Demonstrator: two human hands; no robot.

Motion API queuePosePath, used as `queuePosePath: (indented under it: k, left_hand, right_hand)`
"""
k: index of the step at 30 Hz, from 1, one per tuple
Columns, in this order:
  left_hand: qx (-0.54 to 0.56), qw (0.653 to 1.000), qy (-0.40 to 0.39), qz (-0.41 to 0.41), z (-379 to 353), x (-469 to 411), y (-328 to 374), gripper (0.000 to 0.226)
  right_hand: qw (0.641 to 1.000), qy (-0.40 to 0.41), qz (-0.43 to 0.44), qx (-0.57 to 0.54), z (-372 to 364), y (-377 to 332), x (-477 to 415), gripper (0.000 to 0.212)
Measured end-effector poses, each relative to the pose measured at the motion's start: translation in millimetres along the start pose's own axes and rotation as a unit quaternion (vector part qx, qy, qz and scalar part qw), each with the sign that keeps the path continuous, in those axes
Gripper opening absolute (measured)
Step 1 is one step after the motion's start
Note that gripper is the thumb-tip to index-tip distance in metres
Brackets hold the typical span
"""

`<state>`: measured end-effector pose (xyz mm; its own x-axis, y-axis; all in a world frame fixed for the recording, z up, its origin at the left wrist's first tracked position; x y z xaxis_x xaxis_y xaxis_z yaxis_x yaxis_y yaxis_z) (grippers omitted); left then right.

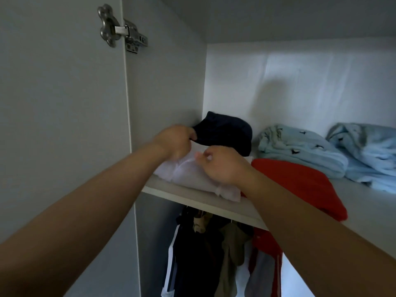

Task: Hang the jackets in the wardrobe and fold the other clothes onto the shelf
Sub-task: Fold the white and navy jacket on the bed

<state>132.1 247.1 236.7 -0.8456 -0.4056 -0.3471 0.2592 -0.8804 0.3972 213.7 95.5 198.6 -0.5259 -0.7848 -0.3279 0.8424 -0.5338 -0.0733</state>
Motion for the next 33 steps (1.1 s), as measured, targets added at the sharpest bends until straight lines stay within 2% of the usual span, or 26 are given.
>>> queuePosePath:
  k: [1,2,5,10,16,24,27,30,33]
  left_hand:
    - [0.042,0.999,-0.004,-0.001,-9,0,1,0.039]
    - [0.056,0.998,-0.035,0.010,-19,1,0,0.041]
    - [-0.003,0.991,-0.113,0.071,-49,0,-22,0.055]
    - [-0.012,0.988,-0.117,0.101,-44,-11,-56,0.061]
    - [0.047,0.986,-0.112,0.116,-38,-9,-73,0.062]
    - [0.029,0.984,-0.135,0.112,-26,2,-62,0.062]
    - [-0.003,0.987,-0.117,0.112,-24,6,-47,0.059]
    - [0.014,0.995,-0.059,0.082,-18,16,-27,0.052]
    - [0.004,0.998,-0.029,0.047,-15,32,-3,0.049]
  right_hand:
    - [0.998,0.039,-0.039,0.036,-5,0,0,0.054]
    - [0.996,0.029,-0.069,0.055,-13,0,0,0.057]
    - [0.985,-0.118,-0.125,0.013,-47,-4,0,0.066]
    - [0.982,-0.142,-0.123,-0.023,-65,-13,-15,0.071]
    - [0.984,-0.145,-0.104,0.009,-78,4,-12,0.069]
    - [0.979,-0.181,-0.095,0.011,-69,5,-10,0.069]
    - [0.983,-0.145,-0.114,-0.028,-52,-1,-3,0.066]
    - [0.987,-0.063,-0.133,-0.064,-29,-9,6,0.044]
    - [0.984,-0.027,-0.138,-0.106,-5,-8,20,0.038]
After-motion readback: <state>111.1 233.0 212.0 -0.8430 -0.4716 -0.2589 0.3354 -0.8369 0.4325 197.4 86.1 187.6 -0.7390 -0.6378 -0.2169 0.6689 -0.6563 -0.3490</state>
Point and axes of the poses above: each hand's wrist, its own x-axis away from the middle knuckle, its own z-axis out of the back of the hand, y = z × x, the point moved 1 cm from there along -x, towards the middle knuckle, and after that the axes turned 15 degrees about x, right-handed, at the moved point
